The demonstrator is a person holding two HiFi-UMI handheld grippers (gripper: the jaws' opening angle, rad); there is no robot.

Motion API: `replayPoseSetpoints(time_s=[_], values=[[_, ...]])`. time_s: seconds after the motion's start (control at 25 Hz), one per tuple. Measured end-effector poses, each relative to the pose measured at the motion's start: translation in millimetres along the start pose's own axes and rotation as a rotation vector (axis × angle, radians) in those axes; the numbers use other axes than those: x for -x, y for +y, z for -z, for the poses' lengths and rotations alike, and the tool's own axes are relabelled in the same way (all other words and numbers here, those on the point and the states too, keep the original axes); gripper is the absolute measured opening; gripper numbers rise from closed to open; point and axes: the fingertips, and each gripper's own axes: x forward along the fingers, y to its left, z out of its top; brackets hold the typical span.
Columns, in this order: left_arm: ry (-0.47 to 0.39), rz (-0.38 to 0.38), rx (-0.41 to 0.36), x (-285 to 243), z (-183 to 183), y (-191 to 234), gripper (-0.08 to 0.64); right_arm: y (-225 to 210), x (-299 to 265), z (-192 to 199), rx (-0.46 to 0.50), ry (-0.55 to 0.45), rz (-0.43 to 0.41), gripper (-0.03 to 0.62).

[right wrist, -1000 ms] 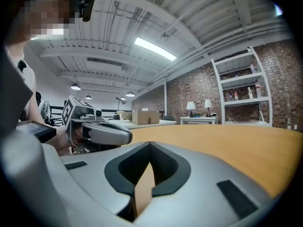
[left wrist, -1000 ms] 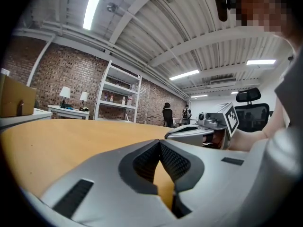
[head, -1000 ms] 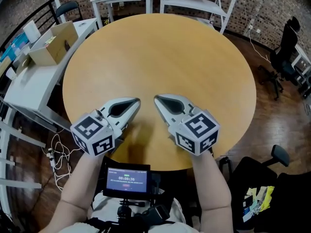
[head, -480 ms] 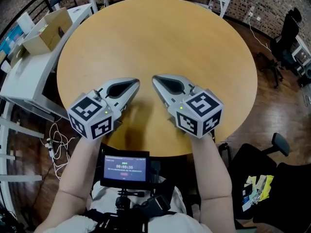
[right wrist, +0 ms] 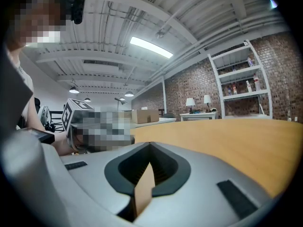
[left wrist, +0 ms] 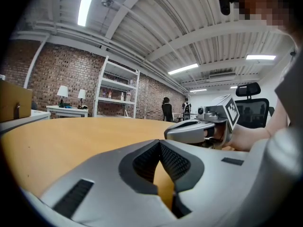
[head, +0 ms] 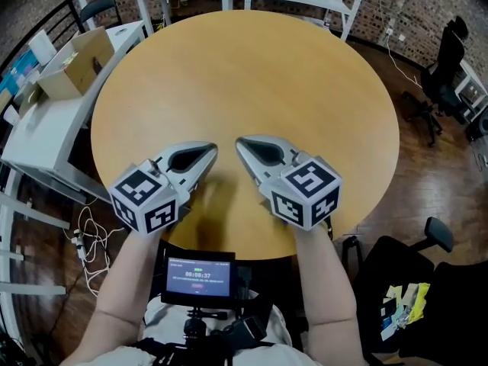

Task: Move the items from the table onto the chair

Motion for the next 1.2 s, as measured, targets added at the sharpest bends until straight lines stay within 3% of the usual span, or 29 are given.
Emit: replayPoseSetpoints(time_s=[1.2], values=[[-0.004, 0.006, -0.004, -0.9, -1.0, -2.3, 0.008, -1.3, 1.7, 0.1, 0.000, 0.004, 0.003, 0.000]])
